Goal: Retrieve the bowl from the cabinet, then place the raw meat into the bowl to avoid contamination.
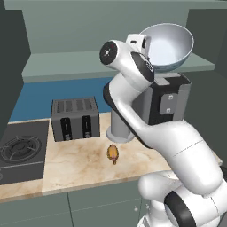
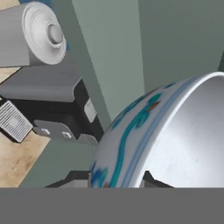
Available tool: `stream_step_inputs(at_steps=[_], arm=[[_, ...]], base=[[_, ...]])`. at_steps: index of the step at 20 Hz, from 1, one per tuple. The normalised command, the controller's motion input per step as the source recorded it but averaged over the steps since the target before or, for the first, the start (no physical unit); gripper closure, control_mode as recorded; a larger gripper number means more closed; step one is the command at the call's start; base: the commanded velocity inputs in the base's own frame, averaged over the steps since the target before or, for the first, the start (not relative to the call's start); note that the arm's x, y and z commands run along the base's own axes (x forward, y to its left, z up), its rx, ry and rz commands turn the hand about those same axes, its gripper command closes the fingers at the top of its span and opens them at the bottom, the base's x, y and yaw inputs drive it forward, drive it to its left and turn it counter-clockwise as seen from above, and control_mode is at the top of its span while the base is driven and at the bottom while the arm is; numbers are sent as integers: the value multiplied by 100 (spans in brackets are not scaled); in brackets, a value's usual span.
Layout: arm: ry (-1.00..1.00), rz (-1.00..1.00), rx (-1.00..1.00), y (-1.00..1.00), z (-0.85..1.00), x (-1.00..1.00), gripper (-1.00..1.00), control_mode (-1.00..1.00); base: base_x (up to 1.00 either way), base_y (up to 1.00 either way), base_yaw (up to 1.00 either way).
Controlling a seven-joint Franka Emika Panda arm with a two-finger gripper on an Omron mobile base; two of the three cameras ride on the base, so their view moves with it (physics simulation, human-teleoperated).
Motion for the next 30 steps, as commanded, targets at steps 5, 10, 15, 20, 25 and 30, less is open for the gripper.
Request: stream_step_inputs(at_steps=[5, 10, 15, 20, 25, 30], arm=[[7, 0, 0, 19, 0, -73, 100, -100], [8, 0, 0, 28, 0, -83, 100, -100], [10, 0, 1, 27, 0, -70, 100, -100], [11, 0, 6, 10, -3, -61, 100, -100], [8, 0, 9, 2, -5, -59, 100, -100], [0, 0, 8, 0, -20, -36, 100, -100]], base=[[0, 0, 0], [0, 0, 0], [0, 0, 0], [0, 0, 0], [0, 0, 0], [0, 0, 0]])
